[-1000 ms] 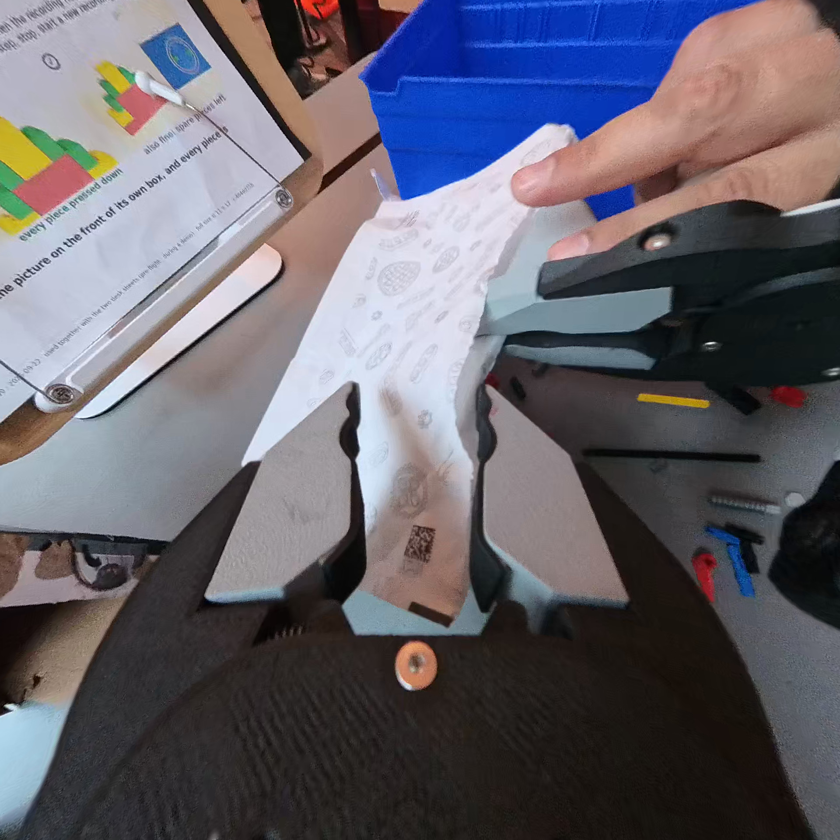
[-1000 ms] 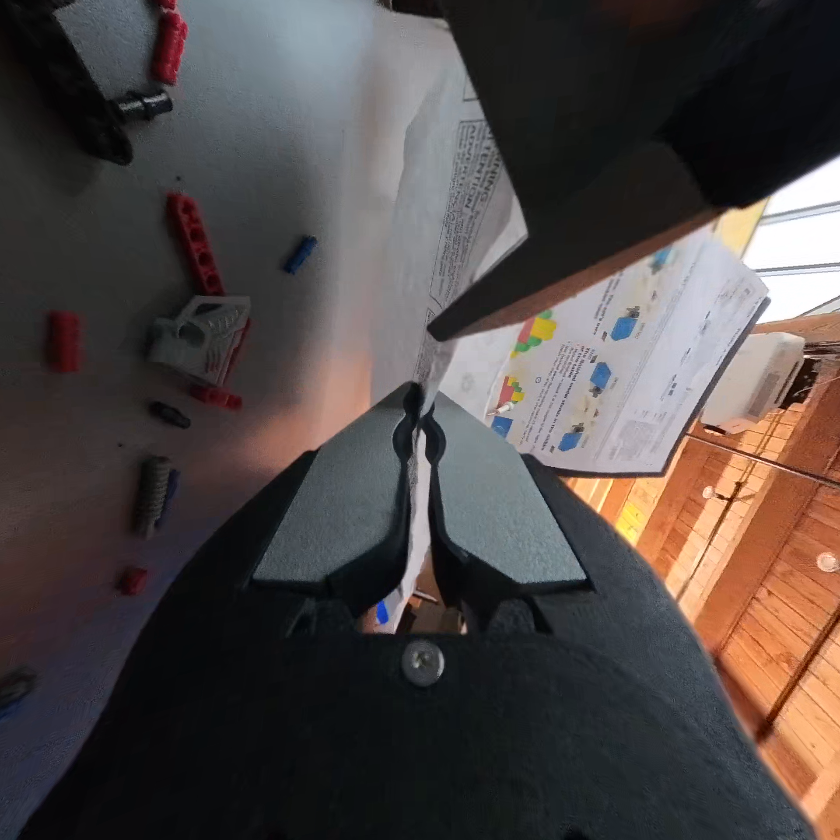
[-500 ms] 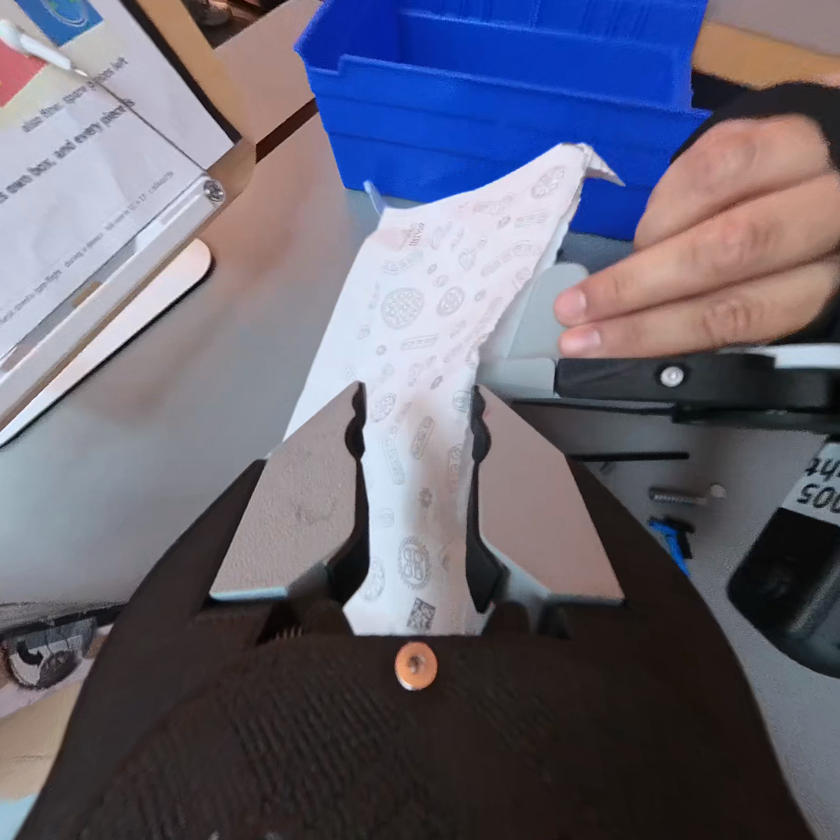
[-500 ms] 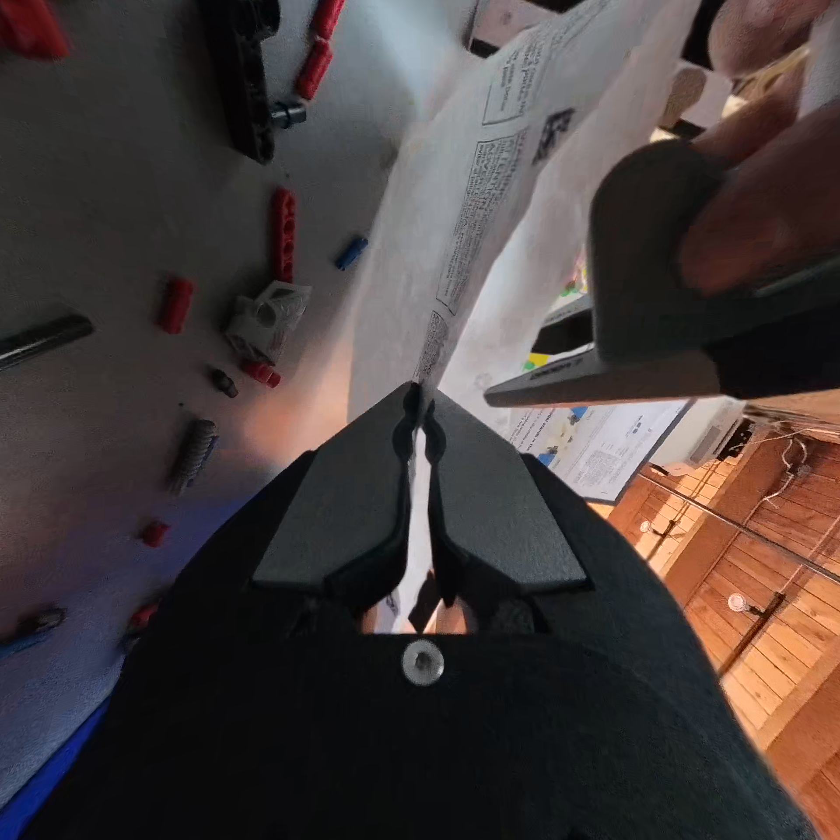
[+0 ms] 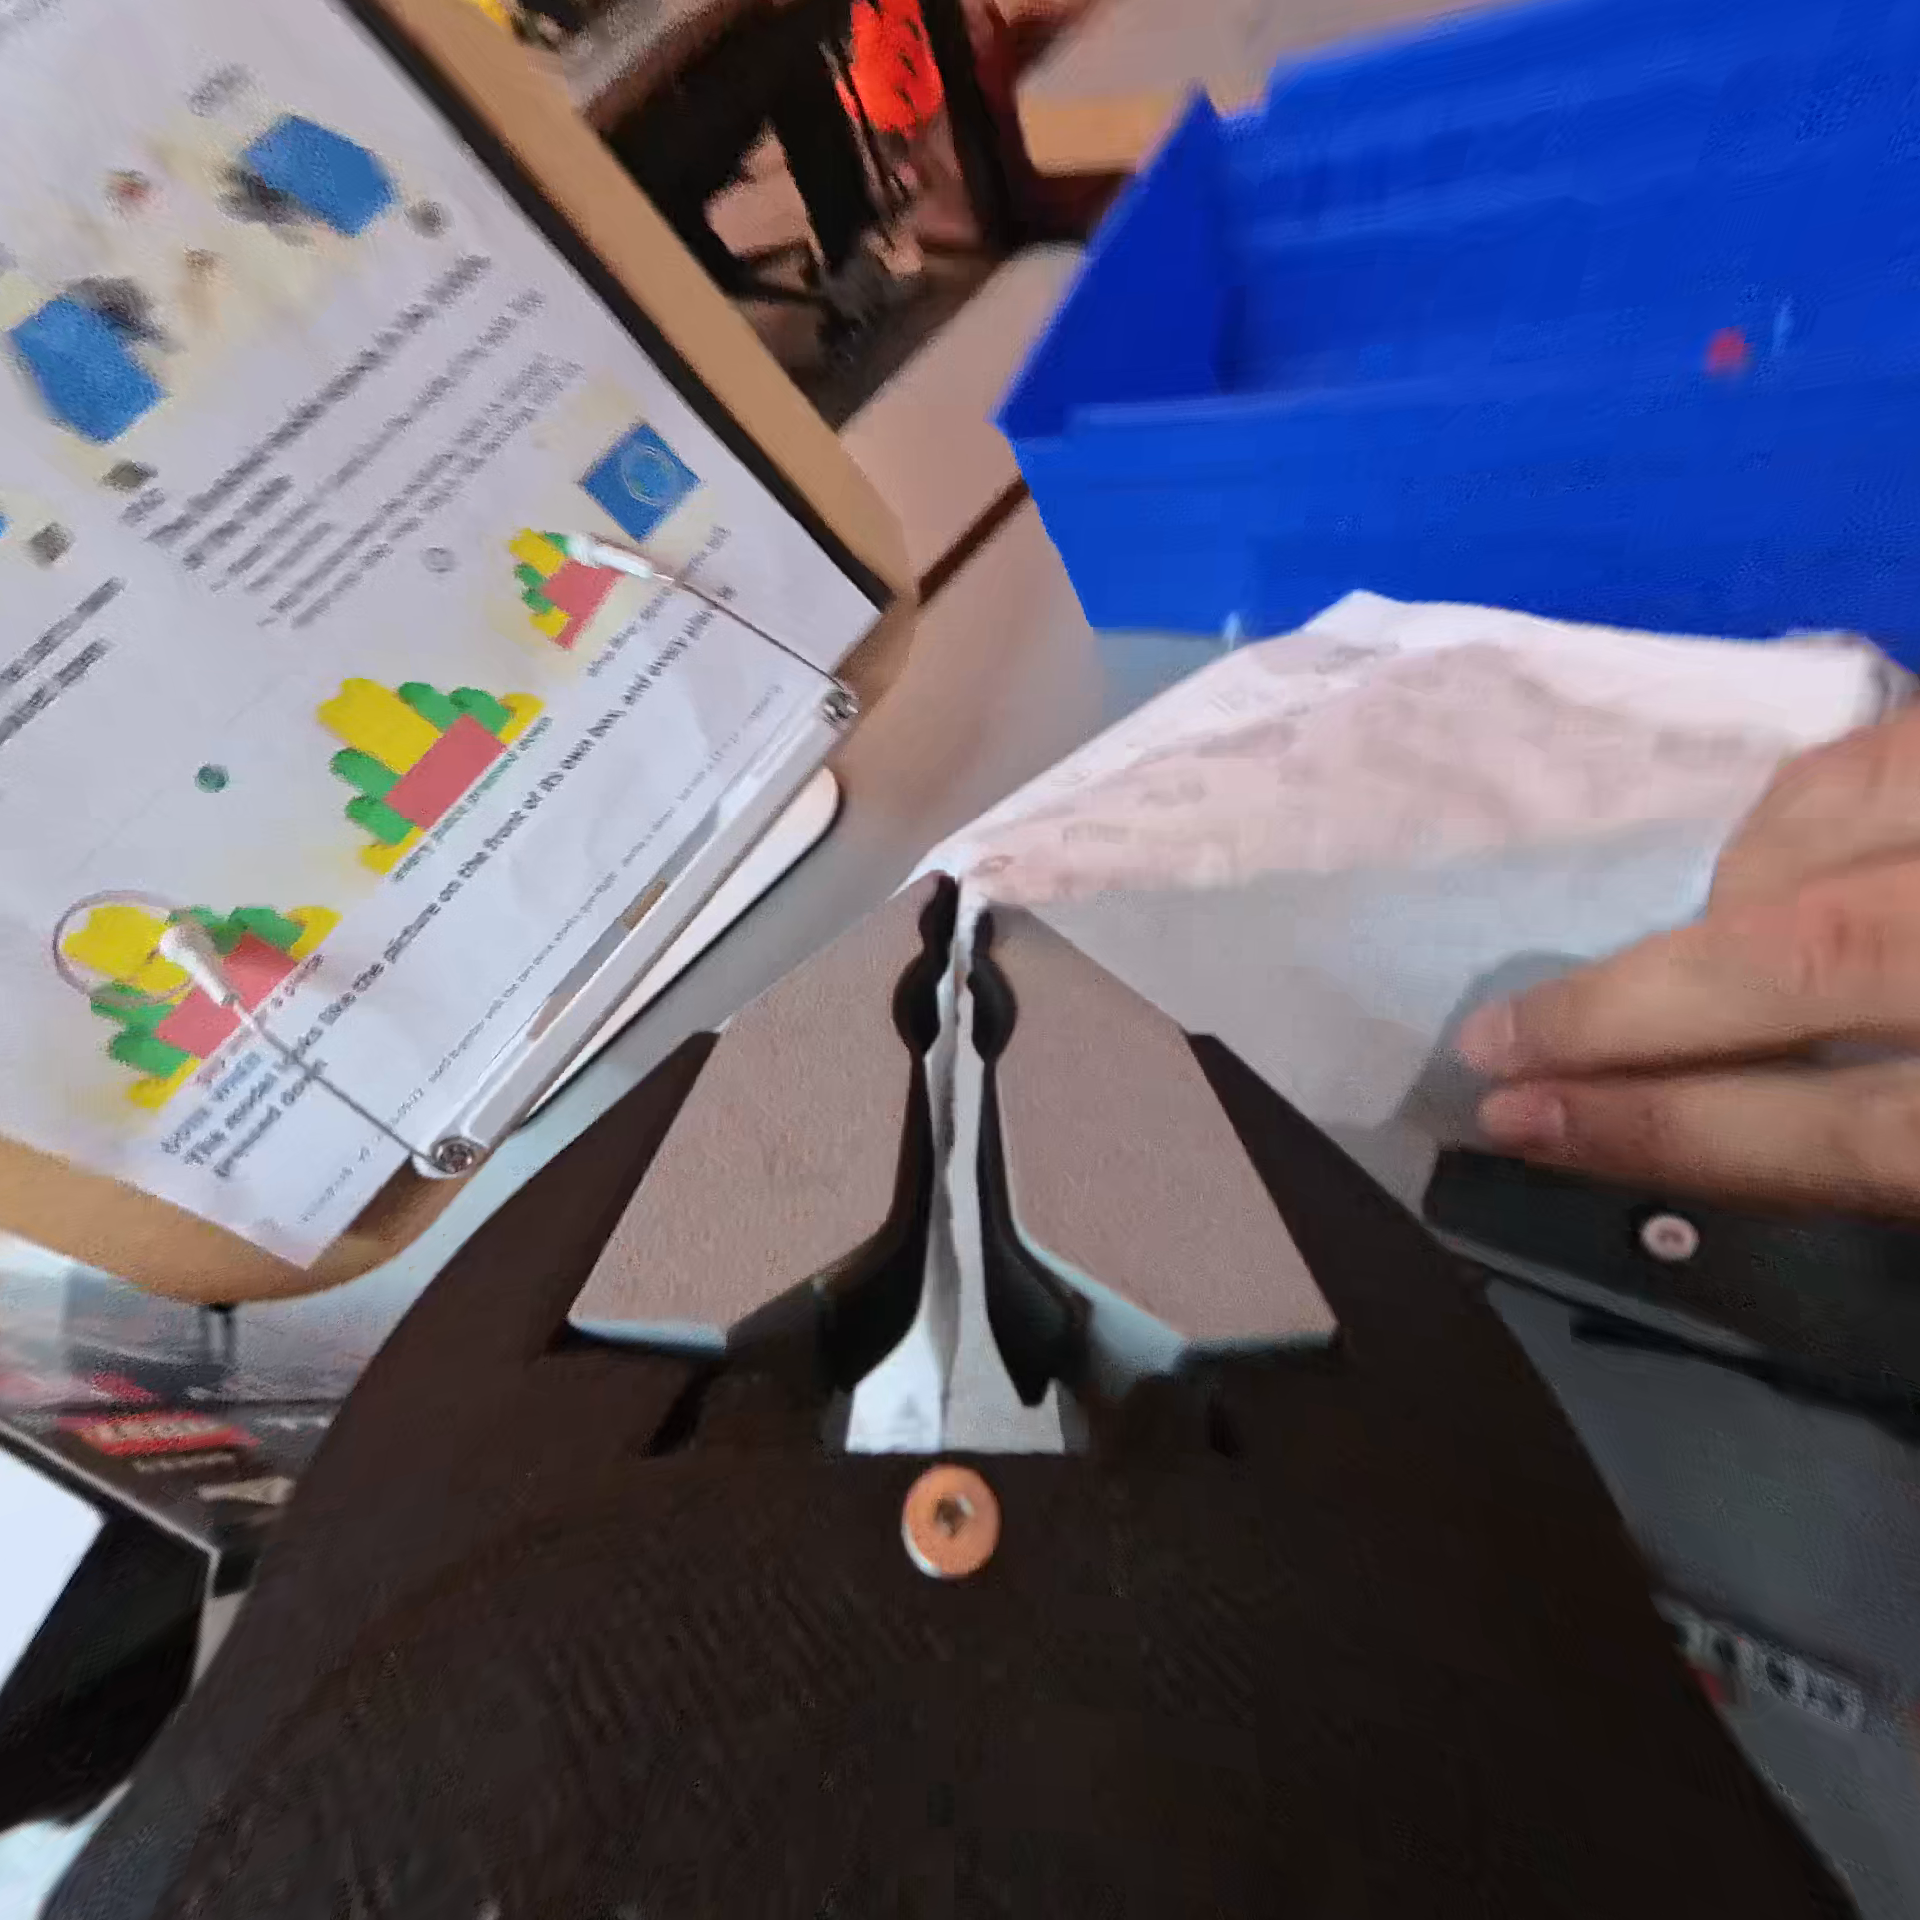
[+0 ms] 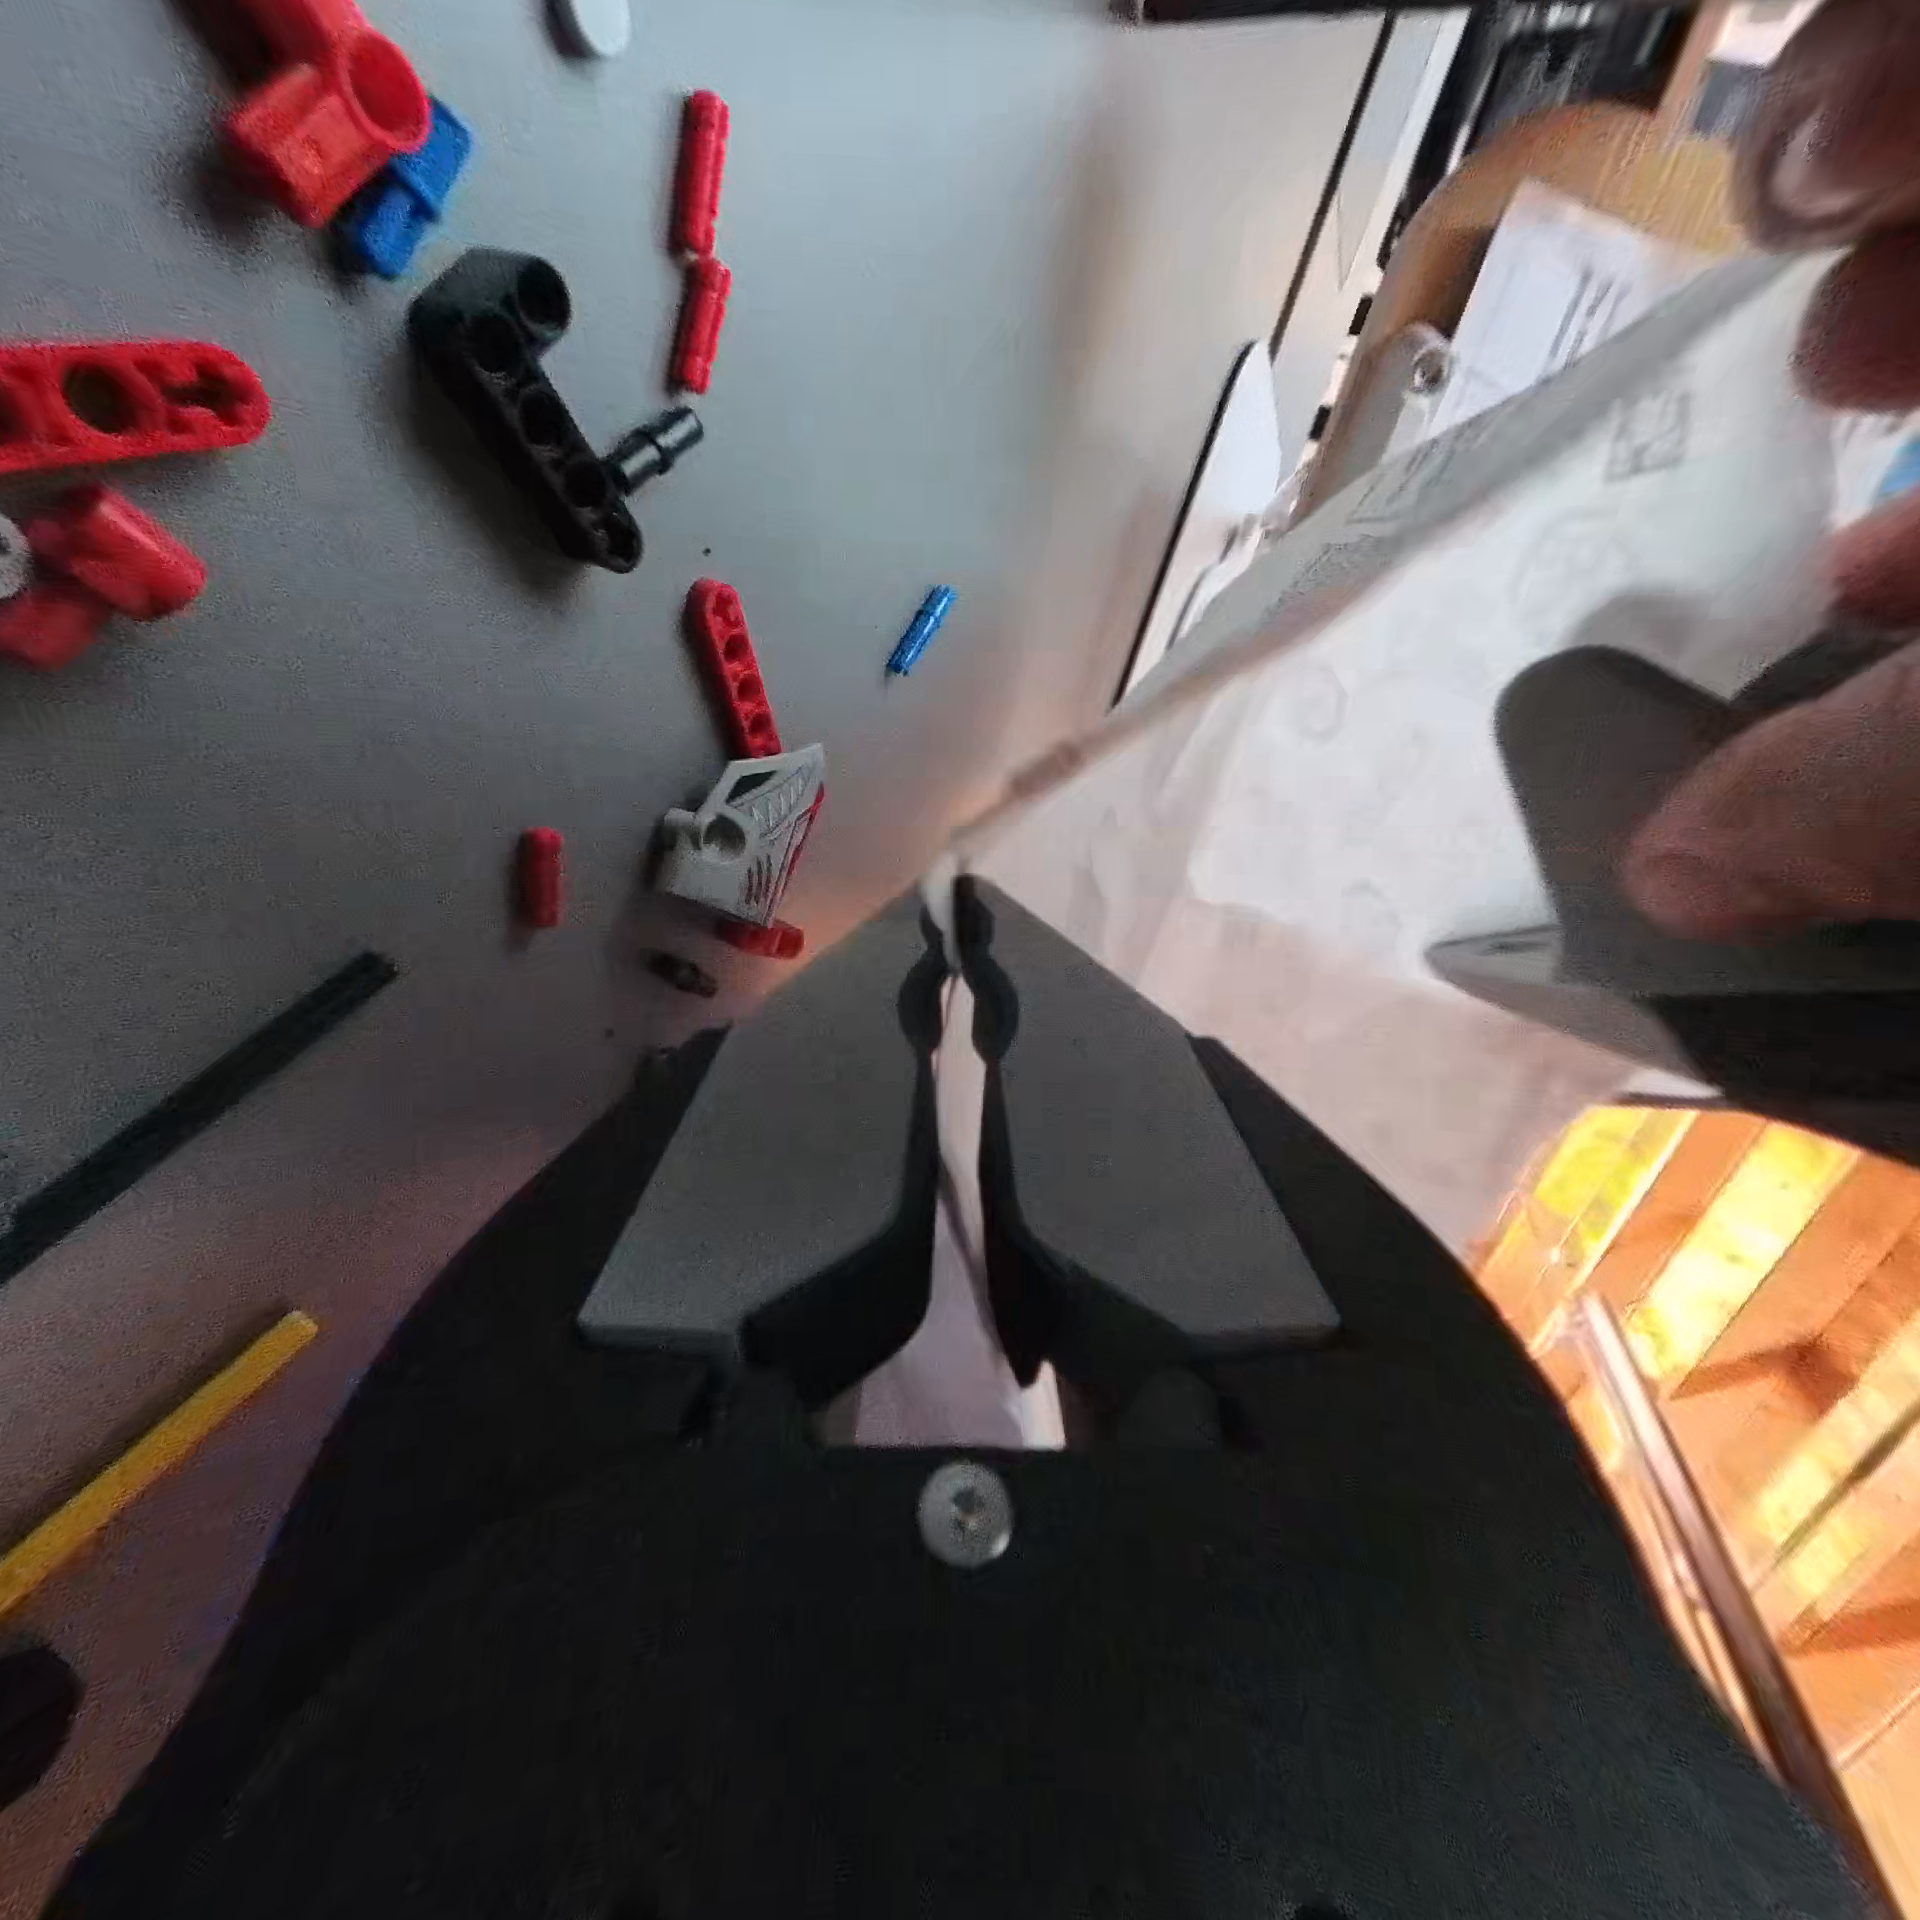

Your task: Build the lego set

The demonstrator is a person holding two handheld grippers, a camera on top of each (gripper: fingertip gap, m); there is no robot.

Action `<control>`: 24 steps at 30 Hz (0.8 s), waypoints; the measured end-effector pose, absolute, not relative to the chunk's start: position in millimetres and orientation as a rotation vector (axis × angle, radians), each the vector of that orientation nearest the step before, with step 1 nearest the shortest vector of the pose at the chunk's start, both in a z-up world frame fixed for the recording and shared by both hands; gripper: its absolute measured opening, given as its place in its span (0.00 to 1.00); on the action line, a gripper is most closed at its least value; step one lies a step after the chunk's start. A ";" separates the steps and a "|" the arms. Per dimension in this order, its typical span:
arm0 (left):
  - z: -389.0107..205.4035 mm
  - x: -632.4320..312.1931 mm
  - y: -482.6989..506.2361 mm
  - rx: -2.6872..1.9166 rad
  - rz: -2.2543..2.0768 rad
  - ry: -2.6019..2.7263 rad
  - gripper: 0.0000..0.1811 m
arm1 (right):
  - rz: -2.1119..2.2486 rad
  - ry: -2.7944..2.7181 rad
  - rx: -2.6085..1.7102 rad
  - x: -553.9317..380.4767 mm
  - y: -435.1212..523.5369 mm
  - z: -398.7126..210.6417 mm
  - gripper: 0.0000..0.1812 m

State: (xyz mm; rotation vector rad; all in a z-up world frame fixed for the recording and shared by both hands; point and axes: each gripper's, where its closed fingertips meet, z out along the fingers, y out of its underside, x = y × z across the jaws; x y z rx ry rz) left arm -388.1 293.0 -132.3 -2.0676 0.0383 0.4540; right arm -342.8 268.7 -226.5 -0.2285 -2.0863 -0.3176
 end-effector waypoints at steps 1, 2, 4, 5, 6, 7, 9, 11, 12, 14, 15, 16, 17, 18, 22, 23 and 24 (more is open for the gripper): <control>-125.8 -393.6 291.5 -2.016 0.410 -0.039 0.00 | -0.337 -2.105 -0.237 -341.1 272.6 -233.5 0.00; -120.0 -399.2 288.7 -1.964 0.360 -0.112 0.00 | -0.359 -2.116 -0.218 -339.3 275.6 -240.7 0.00; -120.4 -411.9 281.0 -1.923 0.312 -0.208 0.00 | -0.401 -2.068 -0.136 -340.2 277.1 -243.4 0.00; -124.7 -415.0 279.1 -1.923 0.291 -0.226 0.00 | -0.401 -2.068 -0.128 -339.5 276.4 -244.7 0.00; -129.3 -419.2 276.5 -1.929 0.289 -0.248 0.00 | -0.382 -2.085 -0.151 -338.5 274.6 -246.8 0.00; -131.1 -422.3 274.4 -1.919 0.284 -0.269 0.00 | -0.368 -2.095 -0.170 -338.2 273.6 -247.7 0.00; -129.7 -423.0 272.3 -1.884 0.265 -0.277 0.00 | -0.378 -2.091 -0.179 -339.4 275.8 -246.0 0.00; -129.2 -414.7 273.7 -1.890 0.291 -0.190 0.00 | -0.301 -2.077 -0.236 -341.5 272.8 -240.6 0.00; -129.0 -414.0 271.9 -1.902 0.367 -0.141 0.00 | -0.227 -2.059 -0.290 -343.5 270.1 -234.8 0.00; -122.6 -413.8 266.0 -1.882 0.563 -0.025 0.00 | -0.062 -2.038 -0.428 -346.1 266.1 -223.4 0.05; -118.9 -414.2 262.0 -1.858 0.668 0.025 0.00 | 0.034 -2.036 -0.504 -346.6 263.7 -218.4 0.09; -117.1 -414.1 258.3 -1.837 0.753 0.062 0.00 | 0.144 -2.042 -0.577 -346.2 260.0 -214.6 0.11; -118.7 -412.1 256.0 -1.826 0.805 0.092 0.00 | 0.257 -2.046 -0.643 -345.1 256.4 -211.4 0.14; -121.6 -410.4 254.8 -1.816 0.848 0.118 0.00 | 0.361 -2.044 -0.708 -343.7 254.8 -209.2 0.17; -143.2 -417.4 258.1 -1.849 1.037 0.182 0.00 | 0.669 -2.046 -0.936 -333.7 260.3 -215.9 0.25; -146.2 -419.9 260.2 -1.845 1.085 0.194 0.00 | 0.724 -2.041 -0.977 -330.0 262.8 -218.1 0.26; -149.0 -423.7 262.5 -1.835 1.123 0.194 0.00 | 0.775 -2.045 -1.017 -325.4 264.5 -221.5 0.26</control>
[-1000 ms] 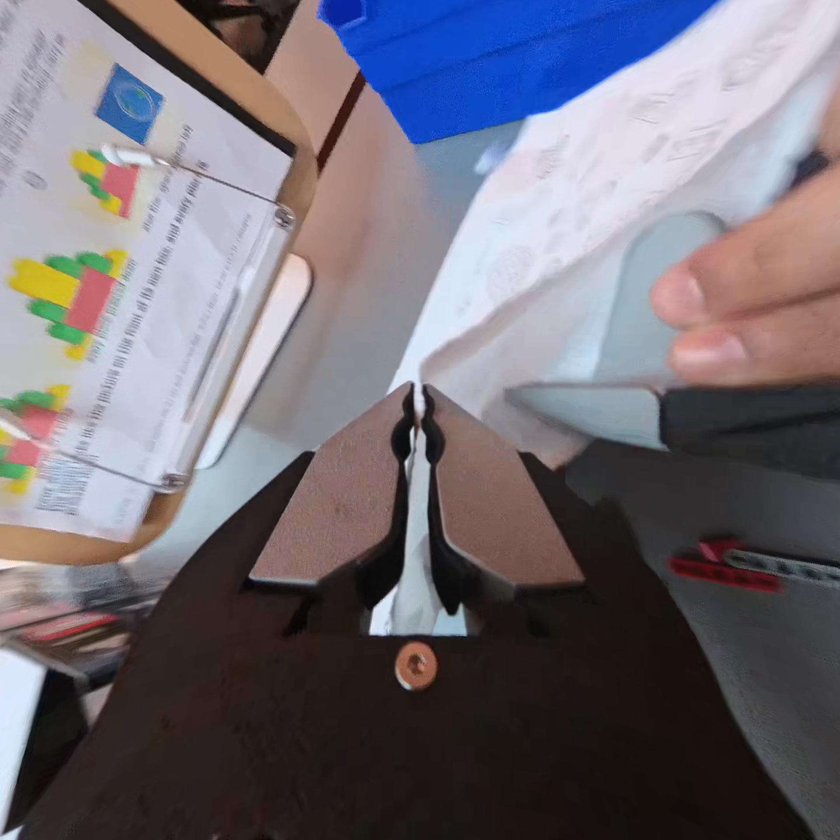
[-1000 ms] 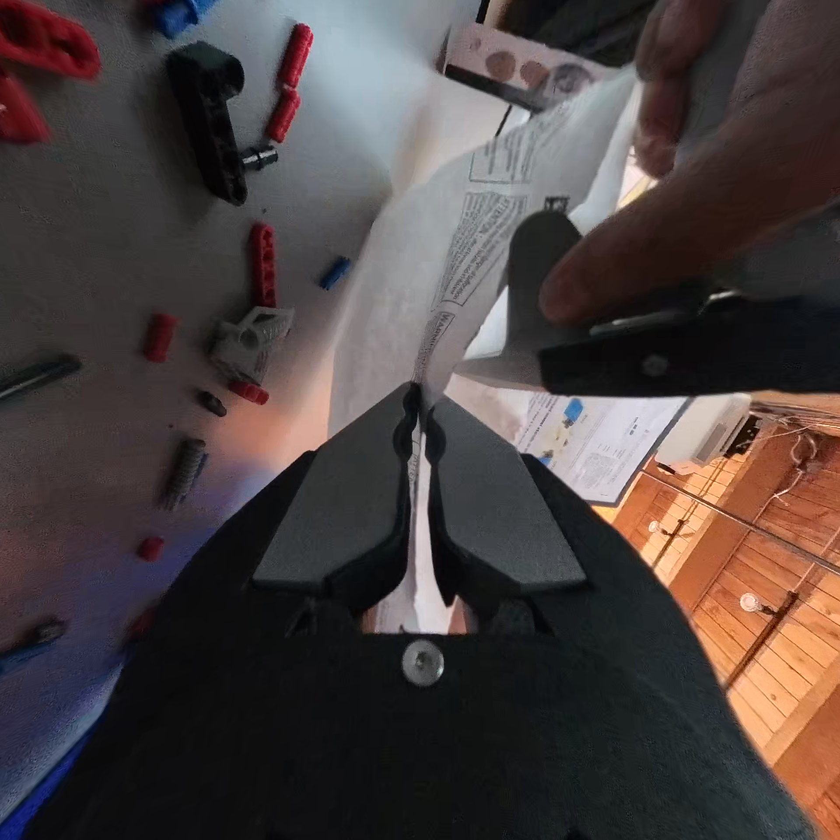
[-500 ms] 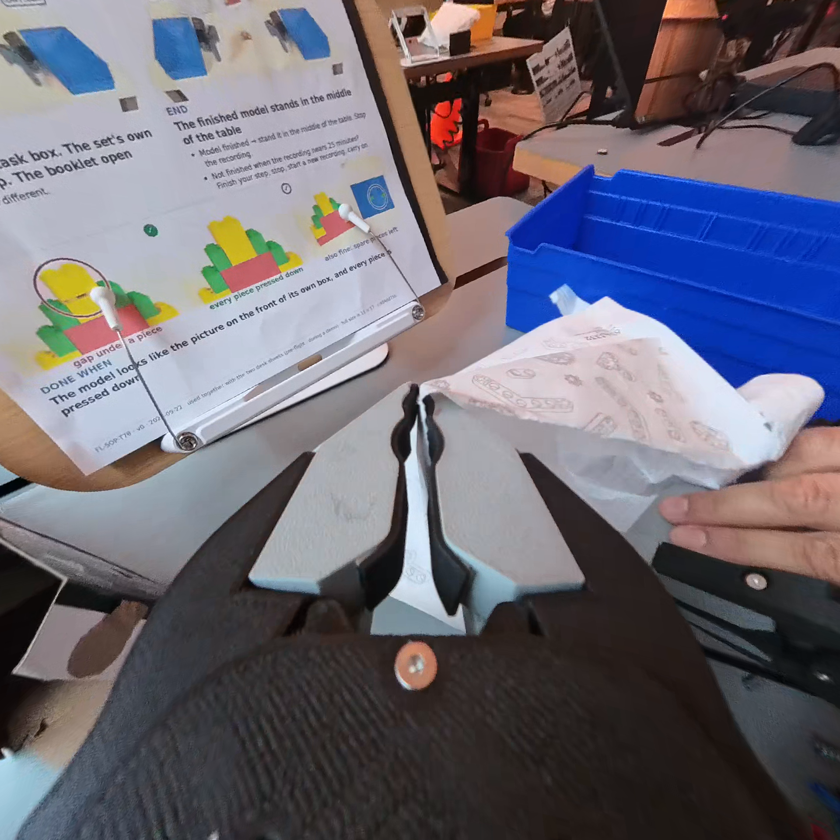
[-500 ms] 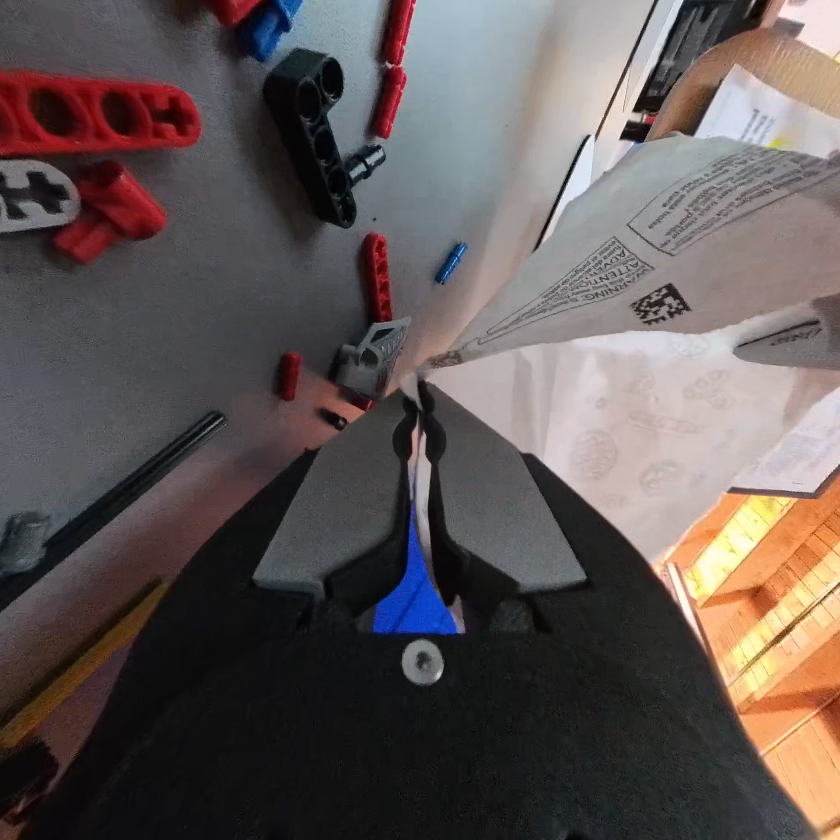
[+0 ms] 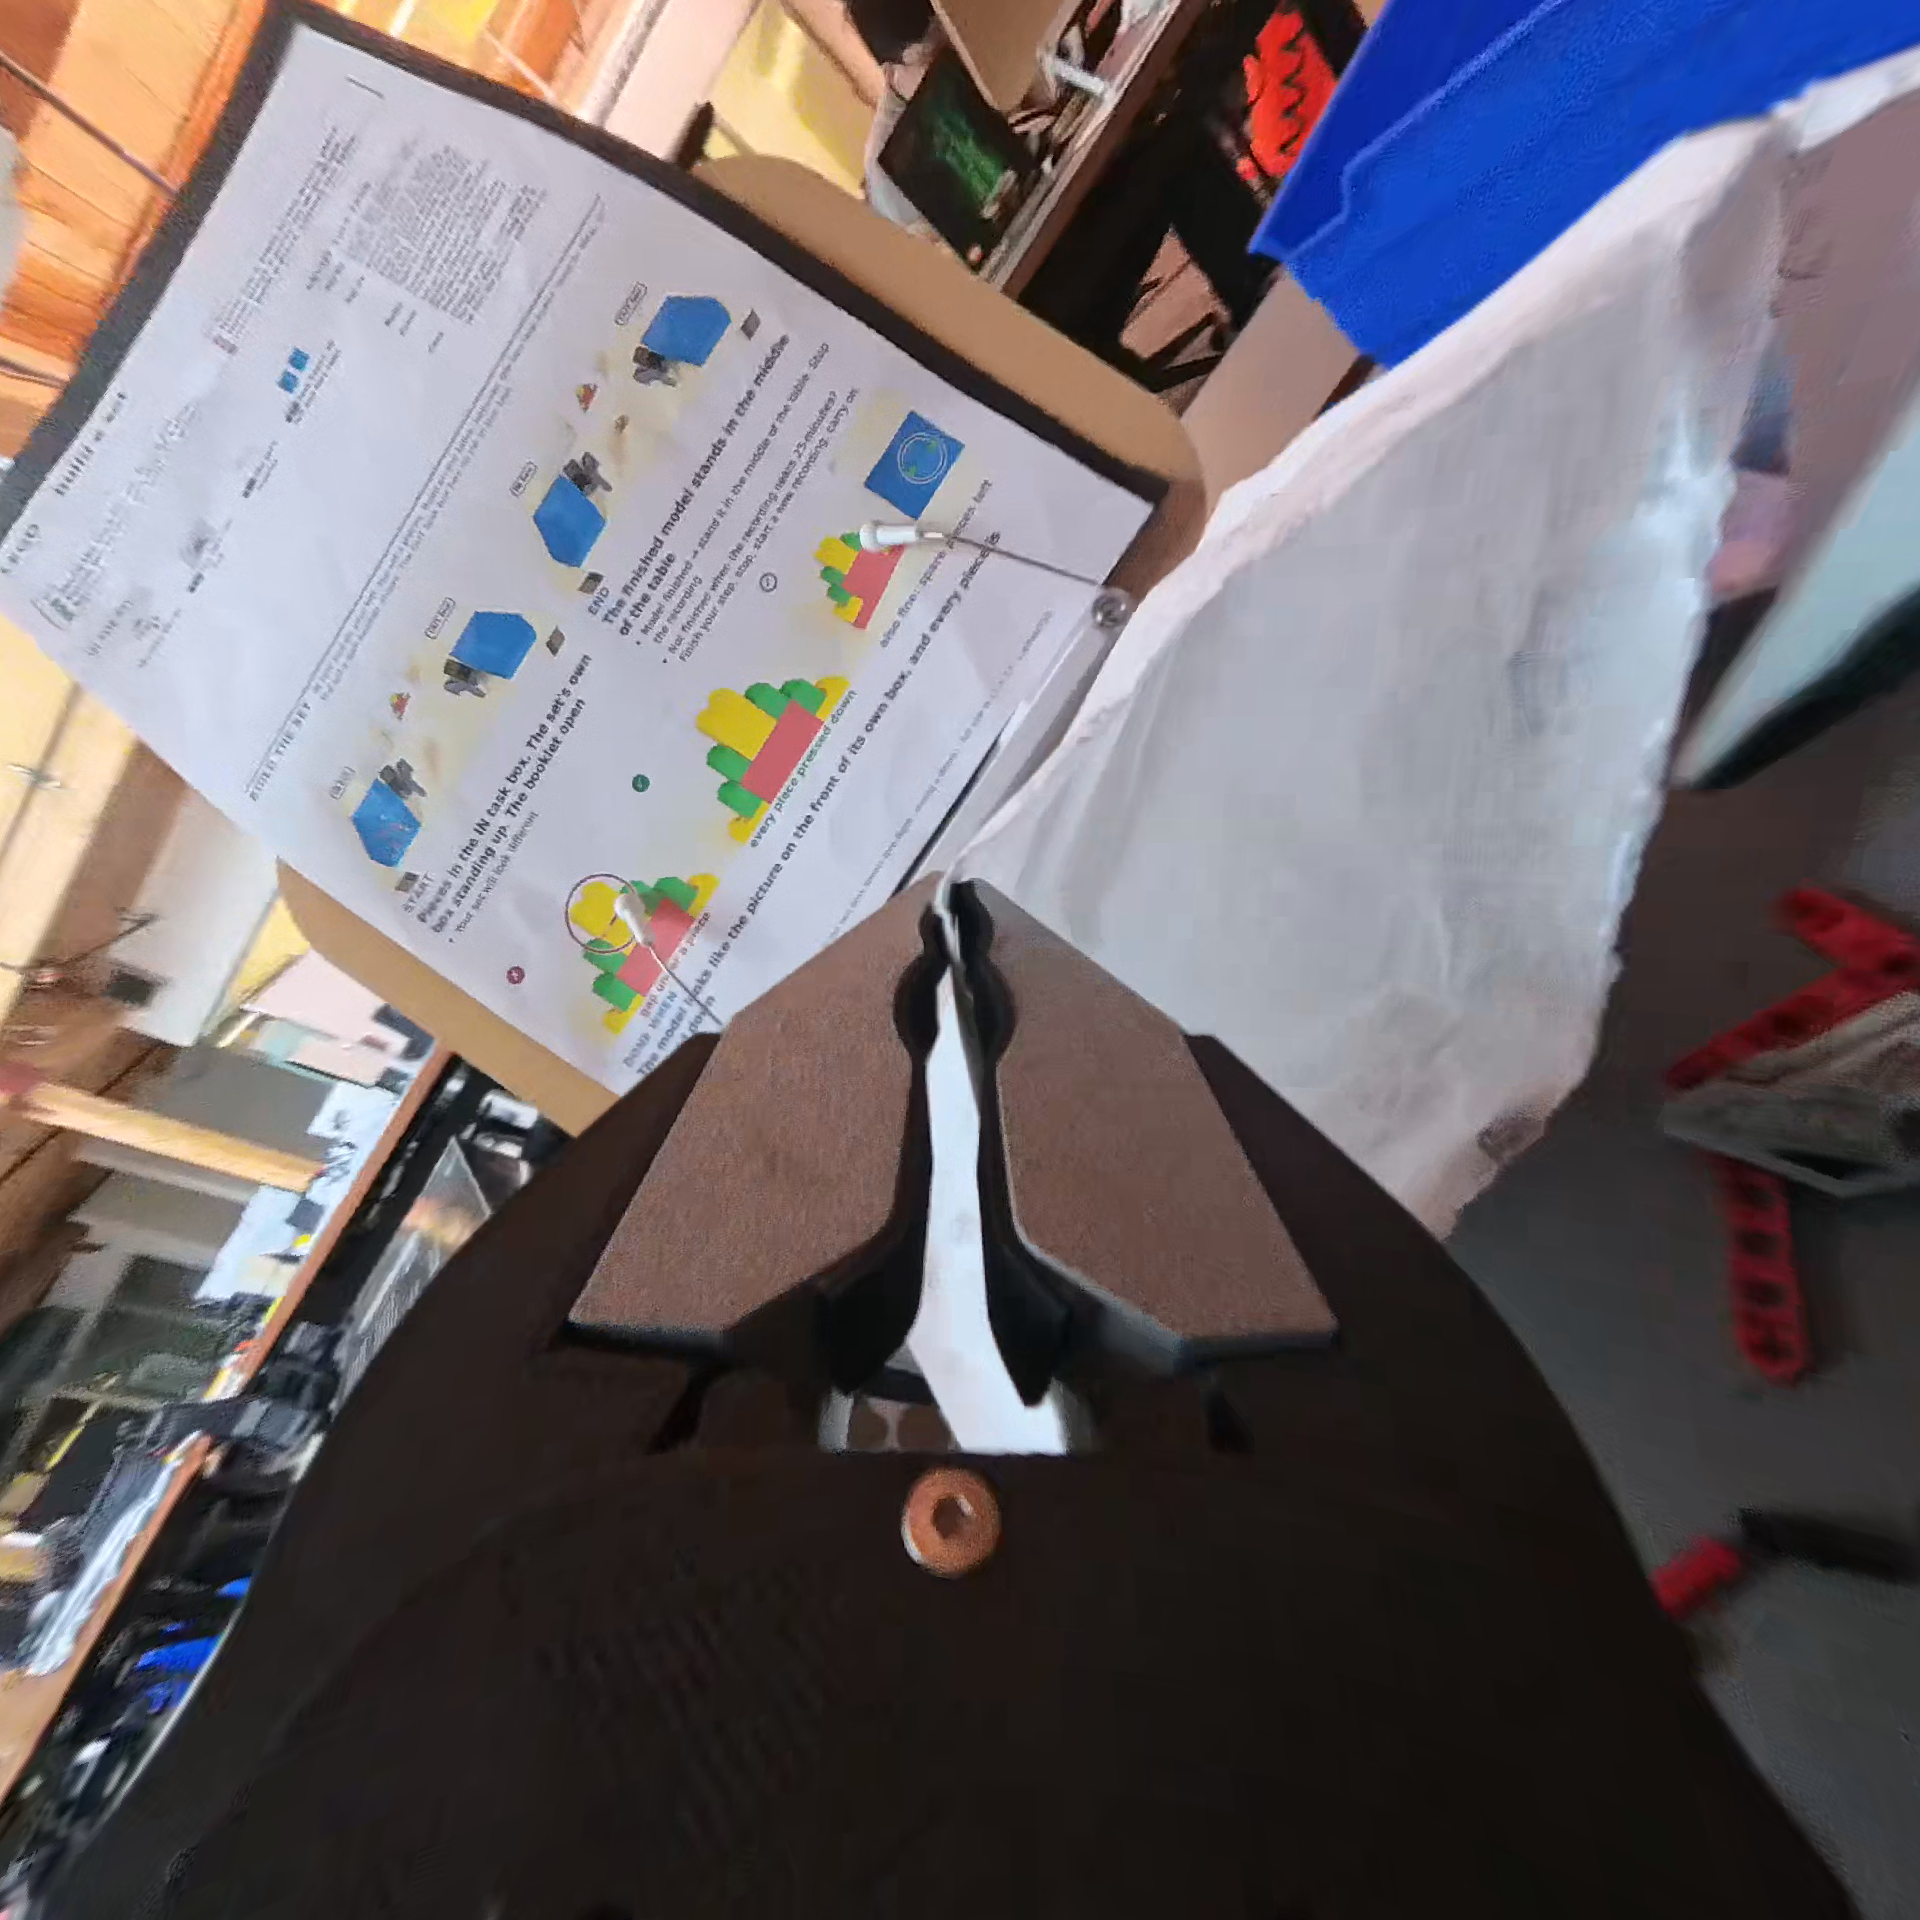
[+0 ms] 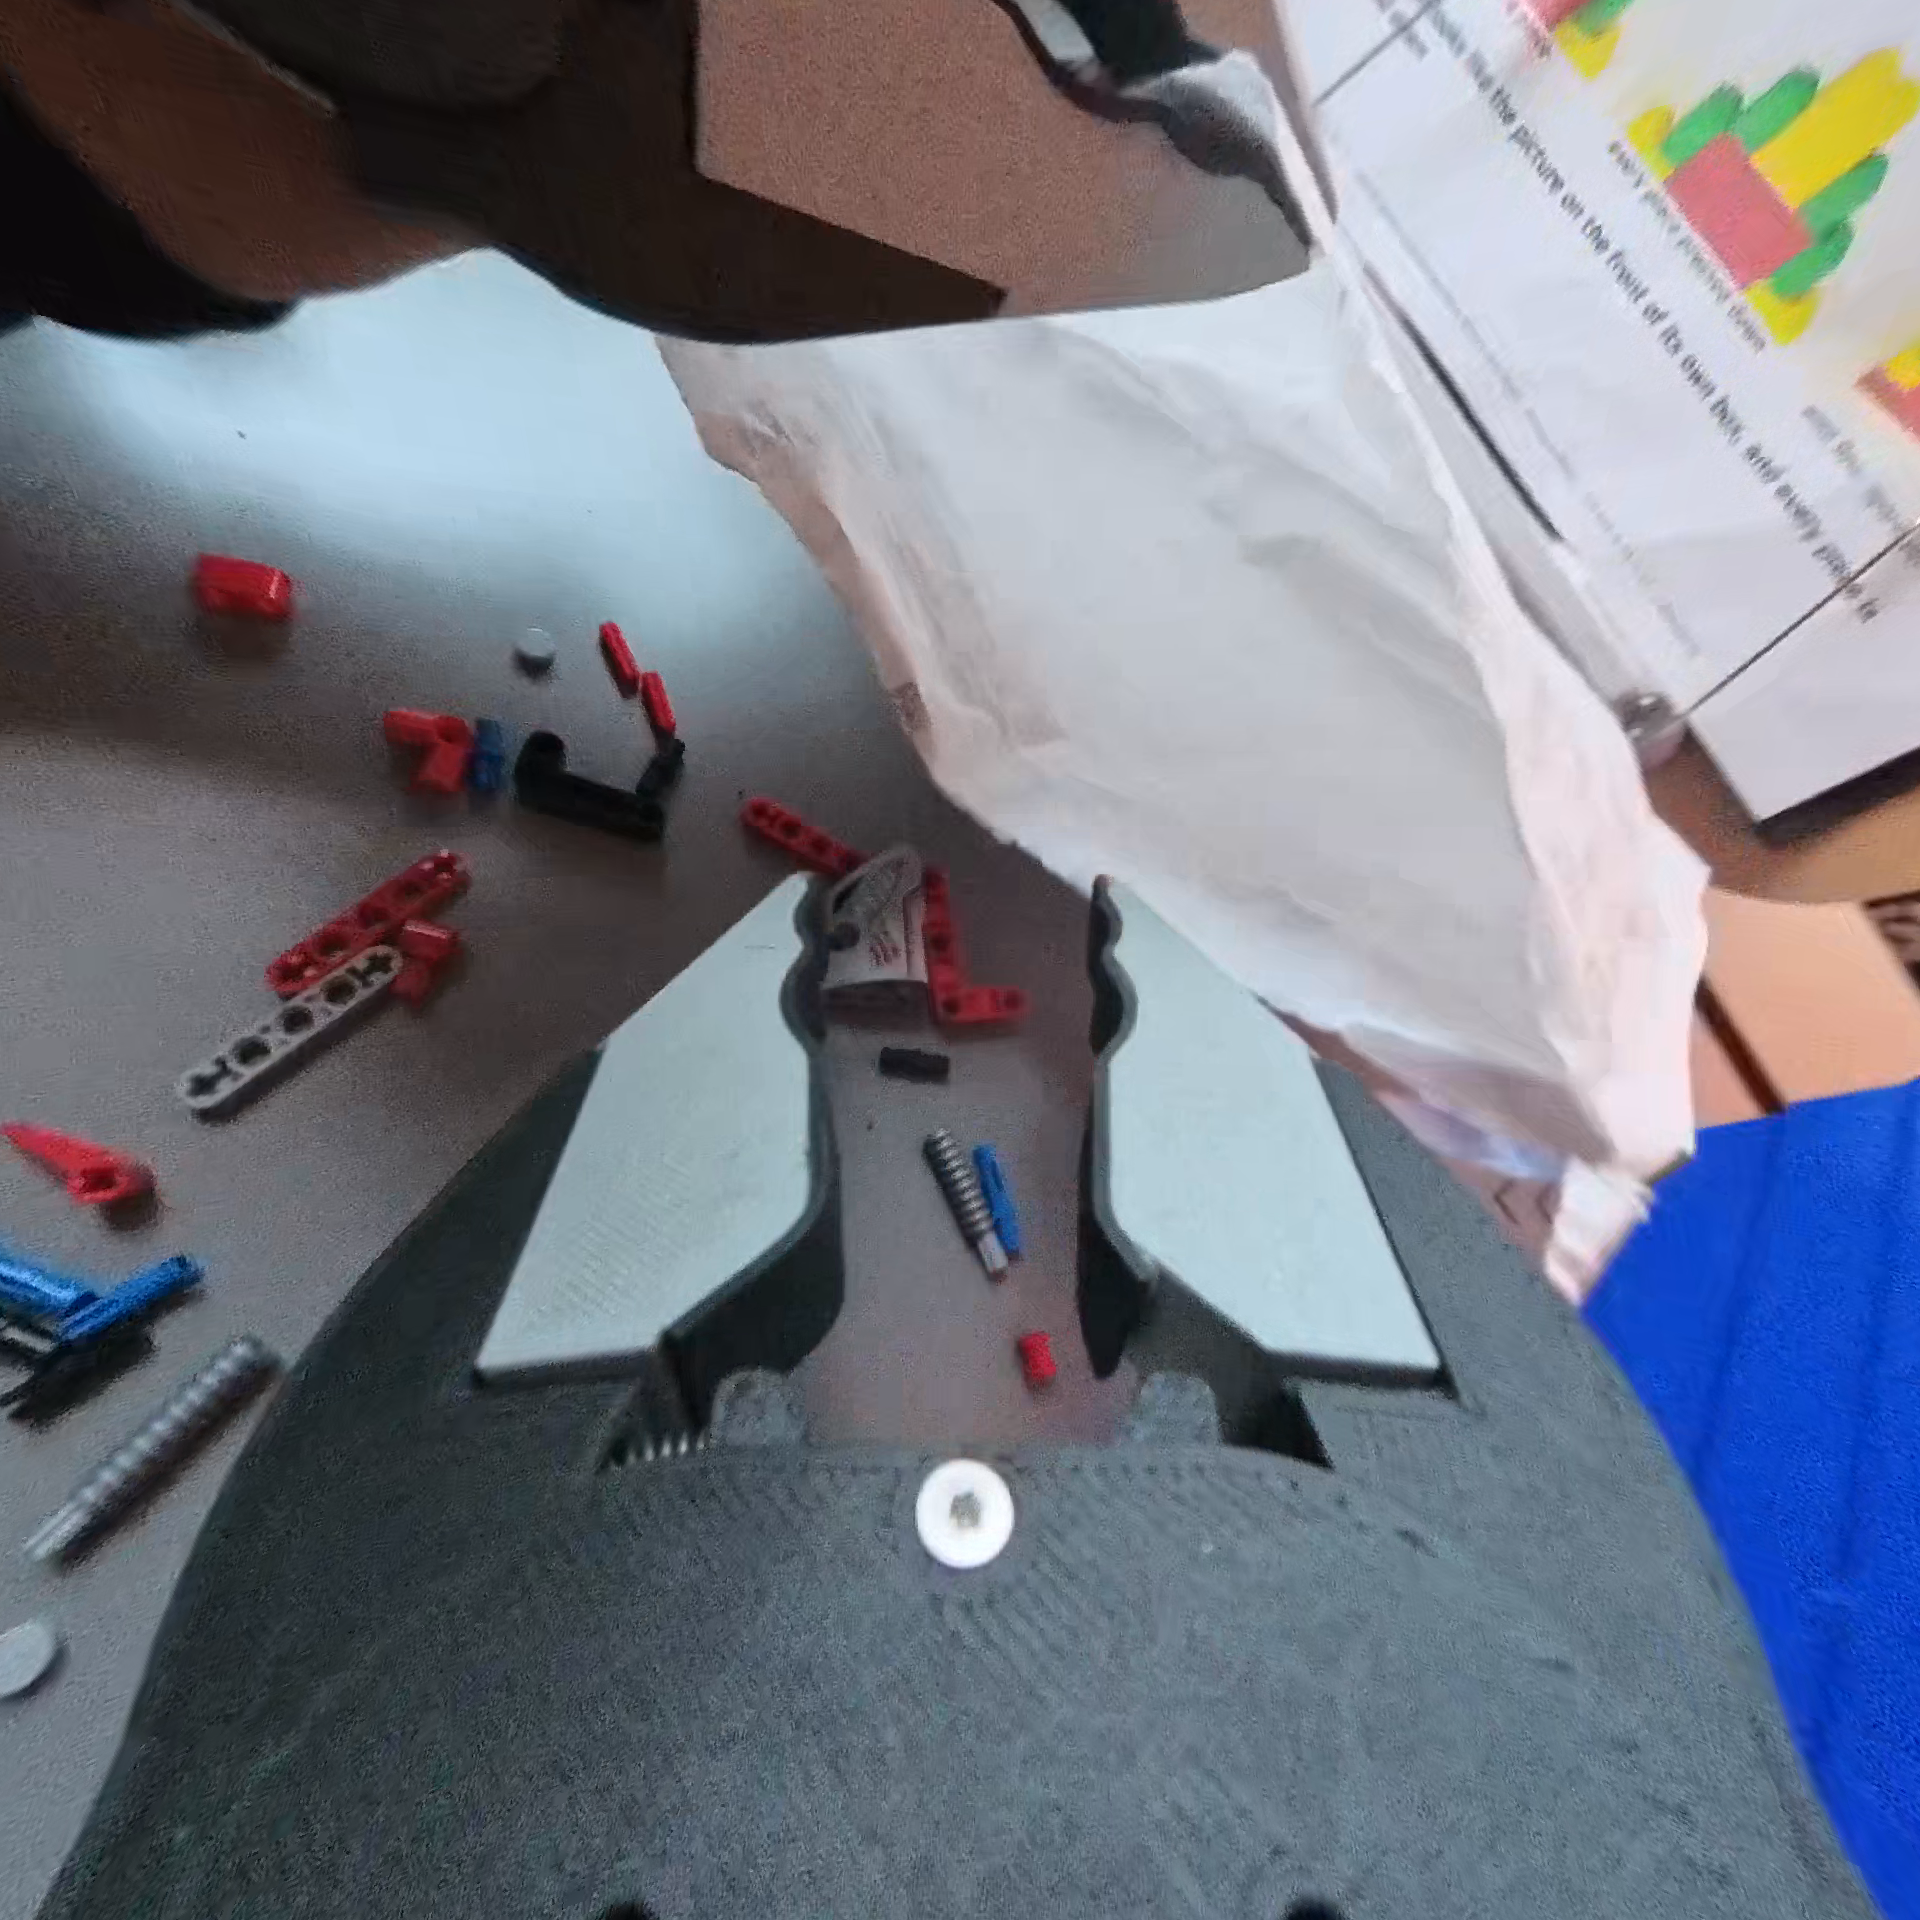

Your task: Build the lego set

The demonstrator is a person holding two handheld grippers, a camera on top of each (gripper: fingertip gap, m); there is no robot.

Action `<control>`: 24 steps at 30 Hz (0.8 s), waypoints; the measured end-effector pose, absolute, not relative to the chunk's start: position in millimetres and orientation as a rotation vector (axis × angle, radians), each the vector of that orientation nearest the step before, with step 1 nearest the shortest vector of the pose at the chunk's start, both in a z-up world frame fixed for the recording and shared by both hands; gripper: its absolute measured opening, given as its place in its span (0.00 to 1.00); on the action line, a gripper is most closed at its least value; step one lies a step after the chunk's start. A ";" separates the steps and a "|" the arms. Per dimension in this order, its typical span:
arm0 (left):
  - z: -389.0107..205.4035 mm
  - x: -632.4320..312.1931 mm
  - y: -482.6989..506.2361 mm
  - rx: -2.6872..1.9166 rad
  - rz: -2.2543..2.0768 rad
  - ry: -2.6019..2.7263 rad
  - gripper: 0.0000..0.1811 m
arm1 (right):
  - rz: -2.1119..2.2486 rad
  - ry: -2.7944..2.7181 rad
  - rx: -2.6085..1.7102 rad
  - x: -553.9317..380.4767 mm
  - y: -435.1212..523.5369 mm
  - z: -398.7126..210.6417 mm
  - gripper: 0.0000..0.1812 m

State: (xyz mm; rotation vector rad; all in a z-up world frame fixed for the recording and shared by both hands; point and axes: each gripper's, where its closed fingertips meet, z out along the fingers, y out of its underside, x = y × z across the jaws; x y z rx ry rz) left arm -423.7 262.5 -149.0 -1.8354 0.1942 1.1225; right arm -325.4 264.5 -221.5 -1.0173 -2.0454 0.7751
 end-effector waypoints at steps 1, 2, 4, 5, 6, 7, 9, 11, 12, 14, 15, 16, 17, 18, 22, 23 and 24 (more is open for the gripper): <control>-154.0 -428.5 265.1 -1.845 1.134 0.184 0.00 | 0.815 -2.051 -1.058 -320.8 266.5 -225.6 0.25; -159.0 -435.2 267.8 -1.859 1.140 0.166 0.00 | 0.838 -2.055 -1.098 -317.2 269.4 -230.2 0.23; -168.3 -448.8 270.3 -1.901 1.146 0.124 0.00 | 0.891 -2.100 -1.152 -308.9 267.1 -239.3 0.26; -171.2 -452.4 271.1 -1.912 1.149 0.121 0.00 | 0.926 -2.132 -1.173 -306.0 262.5 -243.0 0.28; -173.7 -454.4 271.1 -1.919 1.159 0.133 0.00 | 0.936 -2.152 -1.197 -306.4 260.3 -246.7 0.30; -175.9 -456.3 270.3 -1.925 1.175 0.145 0.00 | 0.908 -2.163 -1.217 -309.9 261.8 -251.6 0.36; -179.8 -459.2 268.9 -1.927 1.189 0.162 0.00 | 0.825 -2.193 -1.207 -320.1 264.3 -262.3 0.41; -184.7 -463.8 267.7 -1.944 1.175 0.148 0.00 | 0.838 -2.188 -1.205 -331.8 261.7 -263.5 0.40; -186.0 -469.0 266.0 -1.945 1.187 0.131 0.00 | 0.839 -2.191 -1.228 -335.8 262.2 -264.6 0.42; -193.8 -478.4 264.3 -1.957 1.198 0.127 0.00 | 0.929 -2.243 -1.266 -334.8 253.3 -266.6 0.26; -202.6 -481.1 263.9 -1.991 1.187 0.135 0.00 | 0.975 -2.247 -1.282 -333.9 250.2 -266.3 0.16; -209.6 -483.6 262.9 -2.018 1.194 0.145 0.00 | 0.997 -2.250 -1.280 -332.1 248.7 -265.9 0.15; -212.9 -484.3 263.0 -2.026 1.202 0.161 0.00 | 0.995 -2.260 -1.263 -329.4 248.2 -266.0 0.15; -214.2 -481.3 264.8 -2.022 1.186 0.171 0.00 | 0.973 -2.265 -1.246 -327.3 249.5 -266.2 0.15; -219.0 -452.6 270.9 -2.025 1.066 0.262 0.00 | 1.048 -2.170 -1.145 -335.9 244.3 -243.7 0.15; -222.4 -446.6 270.1 -2.038 1.051 0.277 0.00 | 1.074 -2.127 -1.111 -341.0 242.9 -234.5 0.15; -224.2 -441.9 269.2 -2.041 1.054 0.303 0.00 | 1.088 -2.096 -1.083 -345.7 241.9 -227.2 0.15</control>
